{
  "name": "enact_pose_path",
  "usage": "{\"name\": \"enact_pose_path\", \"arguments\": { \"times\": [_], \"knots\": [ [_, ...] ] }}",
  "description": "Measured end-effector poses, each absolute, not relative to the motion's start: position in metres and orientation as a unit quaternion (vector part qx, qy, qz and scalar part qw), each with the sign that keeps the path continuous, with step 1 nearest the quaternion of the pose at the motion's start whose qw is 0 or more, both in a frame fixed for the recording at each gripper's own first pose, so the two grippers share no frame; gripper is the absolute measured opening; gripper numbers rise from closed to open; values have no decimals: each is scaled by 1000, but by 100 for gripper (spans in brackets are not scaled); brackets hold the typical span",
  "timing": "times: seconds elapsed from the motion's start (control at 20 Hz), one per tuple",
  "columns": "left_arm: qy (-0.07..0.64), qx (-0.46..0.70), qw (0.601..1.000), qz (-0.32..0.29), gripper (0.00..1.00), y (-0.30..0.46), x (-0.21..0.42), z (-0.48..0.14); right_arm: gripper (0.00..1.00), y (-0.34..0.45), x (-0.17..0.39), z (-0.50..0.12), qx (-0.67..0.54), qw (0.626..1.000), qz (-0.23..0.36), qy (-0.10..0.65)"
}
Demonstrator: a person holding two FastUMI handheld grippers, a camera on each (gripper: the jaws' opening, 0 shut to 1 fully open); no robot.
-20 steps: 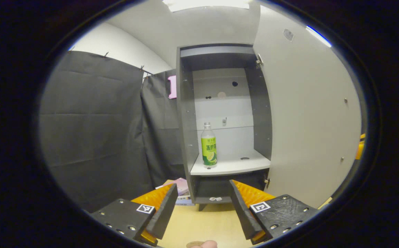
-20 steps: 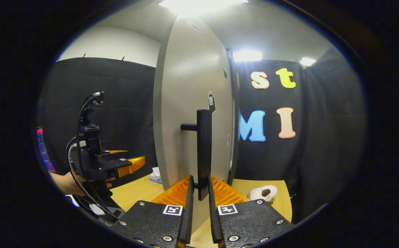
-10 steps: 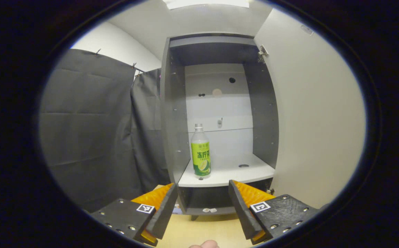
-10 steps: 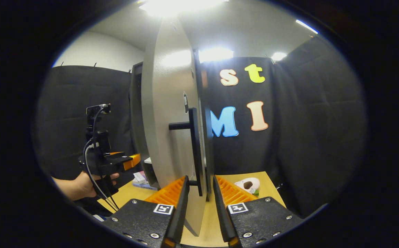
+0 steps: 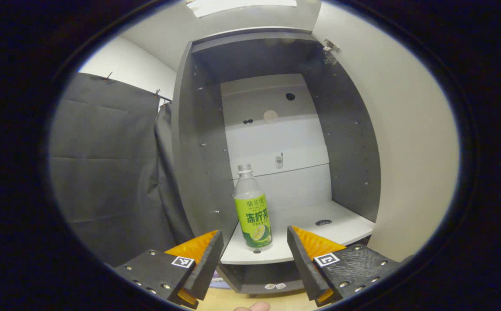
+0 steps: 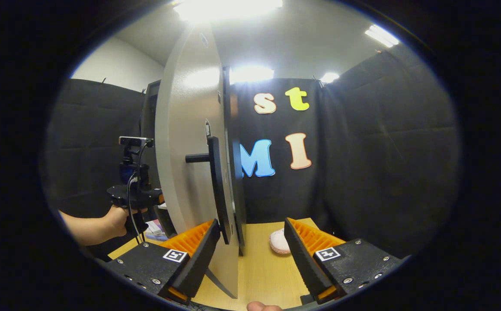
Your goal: Open the cabinet door with the right hand, grasp the bottle in the cabinet with the left hand and place it on the coaster, then close the cabinet door with the right hand.
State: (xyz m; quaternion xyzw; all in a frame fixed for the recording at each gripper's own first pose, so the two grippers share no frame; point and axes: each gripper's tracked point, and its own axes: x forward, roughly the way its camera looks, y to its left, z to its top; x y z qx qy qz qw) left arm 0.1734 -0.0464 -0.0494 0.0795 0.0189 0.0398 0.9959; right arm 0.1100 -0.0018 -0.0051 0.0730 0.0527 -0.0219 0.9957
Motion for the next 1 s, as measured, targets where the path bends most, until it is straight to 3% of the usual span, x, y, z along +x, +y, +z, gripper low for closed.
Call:
{"name": "enact_pose_path", "arguments": {
  "times": [0.05,0.1,0.55,0.9,0.95,1.0],
  "knots": [
    [10,84,996,39,81,-44,182,-46,92,-2,108,-6,79,995,-23,54],
    [1,87,995,42,85,-39,192,-41,92,-1,105,-5,83,995,-26,52],
    [-12,69,997,32,84,-27,264,-36,92,-1,110,-4,45,996,-69,36],
    [-8,53,998,-16,84,-43,299,-51,92,1,106,-7,62,992,-96,44],
    [-7,49,999,-17,91,-43,300,-55,92,1,106,-8,64,992,-99,44],
    [-4,45,999,-14,84,-42,303,-59,92,1,106,-8,65,992,-101,44]
  ]
}}
